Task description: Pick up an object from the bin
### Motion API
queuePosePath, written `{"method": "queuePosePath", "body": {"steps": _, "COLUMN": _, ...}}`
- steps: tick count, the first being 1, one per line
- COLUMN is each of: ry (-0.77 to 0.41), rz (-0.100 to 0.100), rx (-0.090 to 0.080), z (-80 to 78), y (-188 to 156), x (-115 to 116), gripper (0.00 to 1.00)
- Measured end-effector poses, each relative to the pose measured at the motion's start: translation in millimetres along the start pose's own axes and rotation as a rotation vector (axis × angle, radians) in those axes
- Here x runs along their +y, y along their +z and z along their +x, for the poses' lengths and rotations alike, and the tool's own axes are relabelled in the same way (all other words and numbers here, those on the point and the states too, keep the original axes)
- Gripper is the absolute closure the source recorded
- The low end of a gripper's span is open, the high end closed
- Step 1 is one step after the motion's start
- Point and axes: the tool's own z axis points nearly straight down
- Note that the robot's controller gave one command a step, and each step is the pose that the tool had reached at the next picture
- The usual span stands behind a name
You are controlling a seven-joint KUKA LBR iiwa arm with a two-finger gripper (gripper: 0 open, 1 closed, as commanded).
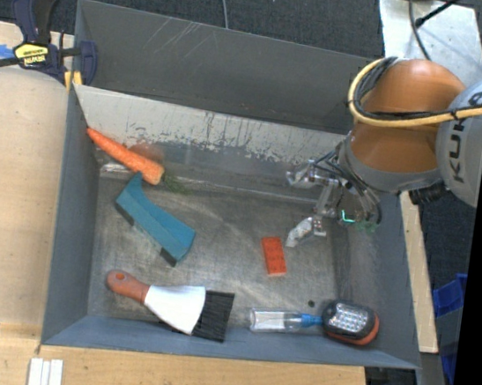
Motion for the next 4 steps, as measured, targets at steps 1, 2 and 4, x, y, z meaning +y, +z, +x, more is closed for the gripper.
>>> {"method": "queuePosePath", "body": {"steps": 1, "ry": -0.001, "rz": 0.001, "rx": -0.009, "z": -1.7, "y": -4.9, "x": 0.0, "gripper": 0.0}}
{"method": "queuePosePath", "body": {"steps": 2, "ry": -0.025, "rz": 0.001, "rx": -0.013, "z": -1.7, "y": 0.6, "x": -1.0, "gripper": 0.0}}
{"method": "queuePosePath", "body": {"steps": 4, "ry": -0.367, "rz": 0.002, "rx": -0.01, "z": -24.3, "y": 63.5, "x": -43.1, "gripper": 0.0}}
